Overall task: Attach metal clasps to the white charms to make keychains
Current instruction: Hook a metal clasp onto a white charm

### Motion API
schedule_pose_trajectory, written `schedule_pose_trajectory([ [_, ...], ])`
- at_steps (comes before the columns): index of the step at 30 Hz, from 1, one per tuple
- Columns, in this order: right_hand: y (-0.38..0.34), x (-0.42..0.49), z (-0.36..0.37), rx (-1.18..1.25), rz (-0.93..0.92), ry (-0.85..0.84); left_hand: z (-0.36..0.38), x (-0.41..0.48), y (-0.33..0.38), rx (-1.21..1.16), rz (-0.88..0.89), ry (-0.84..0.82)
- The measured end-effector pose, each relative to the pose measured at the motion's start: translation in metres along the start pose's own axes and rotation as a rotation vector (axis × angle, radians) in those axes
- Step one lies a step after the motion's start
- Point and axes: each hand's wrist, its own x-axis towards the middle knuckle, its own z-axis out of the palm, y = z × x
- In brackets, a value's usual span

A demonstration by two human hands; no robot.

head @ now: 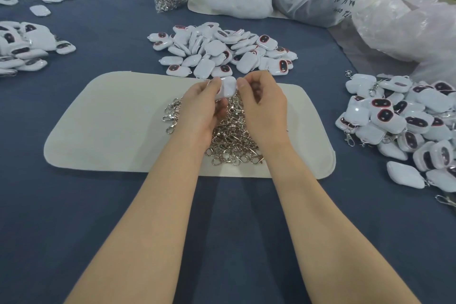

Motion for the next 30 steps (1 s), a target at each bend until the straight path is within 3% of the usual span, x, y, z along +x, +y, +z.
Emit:
schedule_pose_trajectory([
  [9, -0.007, 0.000, 0.000, 0.127, 0.002, -0.106, -0.001, -0.001, 0.005, -0.389, -0.247, -0.093],
  [19, -0.003, 0.001, 0.001, 0.087, 0.005, -0.033, -0.001, -0.001, 0.003, -0.322, -0.225, -0.067],
  [23, 0.000, 0.003, -0.002, 0.007, 0.008, -0.075, -0.001, -0.001, 0.002, -0.205, -0.051, 0.007],
  [27, 0.005, 0.004, -0.004, -0.094, 0.018, -0.129, 0.000, -0.003, 0.001, 0.139, 0.299, 0.083],
  [30, 0.008, 0.005, -0.007, -0.158, 0.038, -0.168, 0.003, -0.008, -0.002, 0.392, 0.576, 0.041],
])
